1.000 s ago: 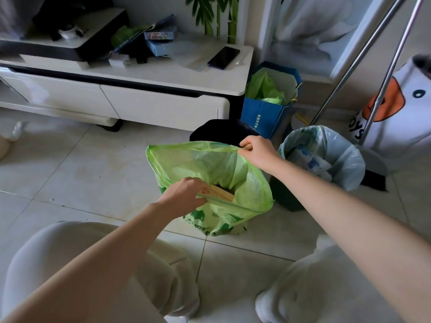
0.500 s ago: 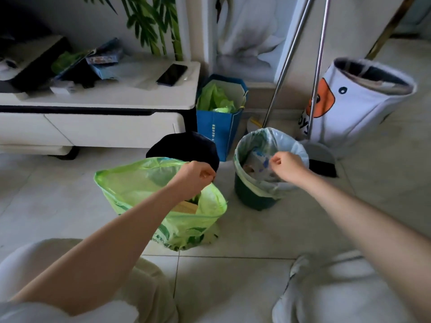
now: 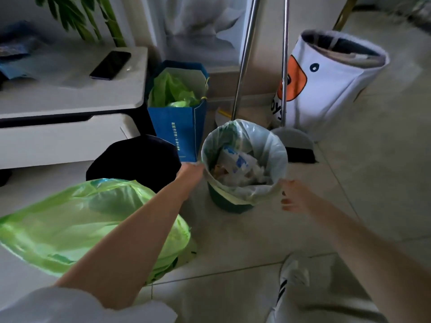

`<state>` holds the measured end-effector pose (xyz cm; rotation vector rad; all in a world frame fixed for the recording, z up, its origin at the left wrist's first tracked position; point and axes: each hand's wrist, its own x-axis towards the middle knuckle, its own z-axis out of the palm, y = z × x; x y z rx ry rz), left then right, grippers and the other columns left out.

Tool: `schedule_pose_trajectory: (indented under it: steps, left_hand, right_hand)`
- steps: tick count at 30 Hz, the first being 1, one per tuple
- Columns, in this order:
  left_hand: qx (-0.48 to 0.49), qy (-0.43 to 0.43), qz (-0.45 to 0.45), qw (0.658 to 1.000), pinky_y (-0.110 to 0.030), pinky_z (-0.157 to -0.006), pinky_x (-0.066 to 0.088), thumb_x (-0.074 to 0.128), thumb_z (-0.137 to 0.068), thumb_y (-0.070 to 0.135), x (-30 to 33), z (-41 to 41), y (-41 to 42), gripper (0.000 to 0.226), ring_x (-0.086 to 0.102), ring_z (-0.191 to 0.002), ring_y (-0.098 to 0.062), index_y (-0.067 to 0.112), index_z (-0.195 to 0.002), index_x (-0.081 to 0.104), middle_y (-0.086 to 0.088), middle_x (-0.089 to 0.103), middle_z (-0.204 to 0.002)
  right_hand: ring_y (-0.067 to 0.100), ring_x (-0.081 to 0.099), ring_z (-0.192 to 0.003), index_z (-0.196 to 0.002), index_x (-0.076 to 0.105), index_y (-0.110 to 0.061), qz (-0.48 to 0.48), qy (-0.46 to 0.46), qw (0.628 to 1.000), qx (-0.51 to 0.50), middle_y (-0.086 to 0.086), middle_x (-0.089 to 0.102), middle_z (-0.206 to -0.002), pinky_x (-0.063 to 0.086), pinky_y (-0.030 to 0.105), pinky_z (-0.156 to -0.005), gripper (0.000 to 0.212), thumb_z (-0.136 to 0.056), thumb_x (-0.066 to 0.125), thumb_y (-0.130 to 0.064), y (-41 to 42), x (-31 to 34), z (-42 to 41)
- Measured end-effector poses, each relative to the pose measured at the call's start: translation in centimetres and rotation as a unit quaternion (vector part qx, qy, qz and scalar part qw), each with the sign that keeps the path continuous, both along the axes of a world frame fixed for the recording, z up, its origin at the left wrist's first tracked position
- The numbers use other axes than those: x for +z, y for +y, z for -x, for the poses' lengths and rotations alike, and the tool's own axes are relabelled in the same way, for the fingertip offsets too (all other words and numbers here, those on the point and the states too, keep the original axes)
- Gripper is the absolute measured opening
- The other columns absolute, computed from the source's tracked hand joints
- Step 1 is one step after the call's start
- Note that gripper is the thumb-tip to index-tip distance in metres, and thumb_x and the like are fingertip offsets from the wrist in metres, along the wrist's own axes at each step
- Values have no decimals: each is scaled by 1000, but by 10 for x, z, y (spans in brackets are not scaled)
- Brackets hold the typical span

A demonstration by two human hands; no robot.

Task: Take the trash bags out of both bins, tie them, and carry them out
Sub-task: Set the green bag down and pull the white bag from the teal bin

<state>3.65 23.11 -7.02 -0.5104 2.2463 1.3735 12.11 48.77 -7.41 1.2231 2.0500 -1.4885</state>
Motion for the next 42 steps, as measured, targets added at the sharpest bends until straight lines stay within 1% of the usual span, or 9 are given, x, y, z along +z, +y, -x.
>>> schedule_pose_trajectory:
  steps: [4, 9, 13, 20, 25, 28, 32, 37, 42]
  left_hand:
    - [104, -64, -113, 986, -33, -67, 47, 49, -92, 32, -13, 6, 11, 22, 54, -80, -24, 12, -85, 55, -8, 55, -83]
    - [132, -106, -216, 962, -34, -70, 52, 52, -92, 12, -21, 13, 8, 12, 60, -75, -21, 9, -86, 60, -9, 62, -80]
    - [86, -54, -161, 982, -26, -50, 52, 53, -90, 5, -16, 21, 8, 11, 64, -66, -18, 6, -94, 63, -11, 65, -82]
    - [69, 107, -42, 991, -32, -63, 58, 60, -88, 14, 14, 38, 19, 7, 63, -60, -20, 10, -87, 66, -13, 67, -85]
    - [37, 189, -69, 979, -36, -74, 60, 52, -94, 14, 52, 38, 22, 9, 67, -80, -22, 13, -97, 60, -8, 66, -94]
    - [22, 250, -46, 967, -35, -66, 60, 44, -95, 15, 61, 27, 9, 8, 67, -77, -23, 12, -97, 52, -10, 63, -94]
    - [-15, 219, 40, 975, -43, -70, 60, 49, -90, 16, 55, 9, -24, 11, 70, -67, -28, 7, -90, 55, -15, 70, -81]
    - [-44, 94, 59, 993, -41, -72, 61, 56, -87, 22, 49, -3, -41, 22, 71, -71, -29, 1, -85, 63, -19, 72, -80]
    - [-10, 82, 47, 995, -41, -79, 56, 50, -78, 36, 60, 21, -25, 40, 69, -85, -28, 3, -96, 65, -12, 68, -93]
  right_hand:
    - [30, 61, -95, -114, 48, -13, 172, 18, 981, -83, 10, 56, -105, 55, 43, -79, 41, -91, 51, -47, 1, -12, 3]
    - [24, 55, -79, -116, 46, -7, 226, 60, 961, -149, 13, 54, -92, 51, 34, -62, 23, -95, 45, -16, 4, -5, 26]
    - [20, 57, -65, -105, 50, -7, 63, -14, 997, -38, 10, 54, -78, 39, 26, -49, 14, -92, 49, -11, 13, 9, 41]
    - [35, 70, -69, -85, 62, 1, -142, 69, 987, 12, 23, 68, -85, 35, 18, -32, 12, -85, 52, -7, 22, 41, 68]
    - [27, 59, -72, -107, 58, -17, -114, 197, 969, 94, 11, 60, -93, 50, 29, -52, 19, -92, 49, -10, 18, 68, 69]
    - [27, 64, -70, -85, 54, -25, -112, 221, 958, 142, 7, 63, -88, 57, 36, -61, 24, -93, 47, -4, 26, 77, 58]
    - [16, 64, -49, -72, 51, -19, -162, 123, 962, 184, 14, 66, -82, 44, 23, -44, 25, -87, 55, 1, 54, 83, 40]
    - [24, 72, -80, -94, 64, -10, -163, -68, 950, 256, 8, 70, -97, 50, 27, -62, 16, -80, 58, -14, 68, 94, 21]
    - [28, 68, -93, -119, 54, -12, -134, -33, 969, 206, 7, 59, -117, 56, 40, -76, 37, -85, 58, -26, 54, 95, 35]
